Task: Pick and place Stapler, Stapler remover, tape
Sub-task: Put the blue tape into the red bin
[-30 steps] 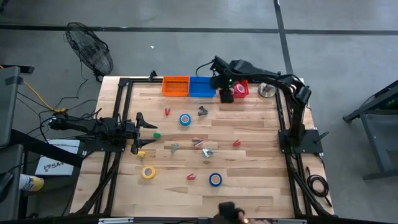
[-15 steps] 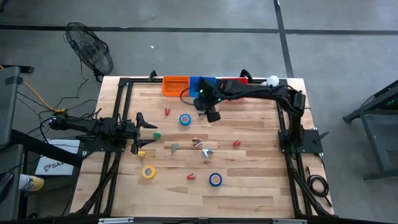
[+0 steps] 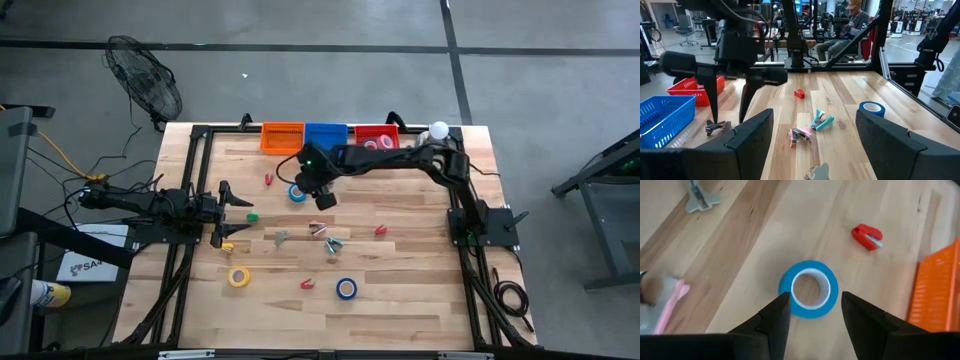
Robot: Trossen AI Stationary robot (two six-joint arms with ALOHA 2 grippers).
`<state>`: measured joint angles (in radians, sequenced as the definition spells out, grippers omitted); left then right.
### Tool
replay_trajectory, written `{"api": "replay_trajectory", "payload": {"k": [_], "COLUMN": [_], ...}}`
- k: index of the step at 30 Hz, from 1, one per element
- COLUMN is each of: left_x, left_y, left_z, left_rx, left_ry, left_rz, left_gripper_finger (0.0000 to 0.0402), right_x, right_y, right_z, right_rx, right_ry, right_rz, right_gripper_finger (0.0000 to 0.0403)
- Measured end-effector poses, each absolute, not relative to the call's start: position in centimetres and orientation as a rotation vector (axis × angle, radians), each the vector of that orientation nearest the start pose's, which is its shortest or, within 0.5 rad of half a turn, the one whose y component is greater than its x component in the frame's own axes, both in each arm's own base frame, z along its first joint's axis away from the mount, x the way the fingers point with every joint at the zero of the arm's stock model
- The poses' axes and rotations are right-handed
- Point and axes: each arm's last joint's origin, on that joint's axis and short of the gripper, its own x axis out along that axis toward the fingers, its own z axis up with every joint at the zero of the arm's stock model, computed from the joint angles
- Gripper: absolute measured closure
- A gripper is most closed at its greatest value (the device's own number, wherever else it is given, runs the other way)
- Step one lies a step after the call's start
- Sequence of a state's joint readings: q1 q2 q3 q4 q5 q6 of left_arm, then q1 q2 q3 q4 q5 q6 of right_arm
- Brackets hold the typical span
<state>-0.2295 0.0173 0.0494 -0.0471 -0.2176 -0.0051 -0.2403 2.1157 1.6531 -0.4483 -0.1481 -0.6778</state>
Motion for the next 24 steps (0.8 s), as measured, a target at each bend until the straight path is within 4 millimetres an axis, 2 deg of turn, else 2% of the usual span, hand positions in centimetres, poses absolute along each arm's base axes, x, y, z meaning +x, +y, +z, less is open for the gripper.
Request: {"api": "replay_trajectory", "payload": {"k": [12,24], "left_x": [9.4,9.4], "left_y": [-1.6,-1.6], "left_z": [17.4,17.4], "left_rx": [-0.002,-0.002], "left_ry": [0.014,0.014], "left_rz": [-0.012,-0.012], "left_gripper_finger": [0.0121,0.0121], "right_x": [46.8,46.8], "right_y": [-10.5,-10.3], "right_z": [14.8,14.5], "right_rx": [-0.401,-0.362], "right_ry": [0.861,0.872], "right_rz": [0.273,0.258], "right_gripper_finger": [0.0235,0.0239]}}
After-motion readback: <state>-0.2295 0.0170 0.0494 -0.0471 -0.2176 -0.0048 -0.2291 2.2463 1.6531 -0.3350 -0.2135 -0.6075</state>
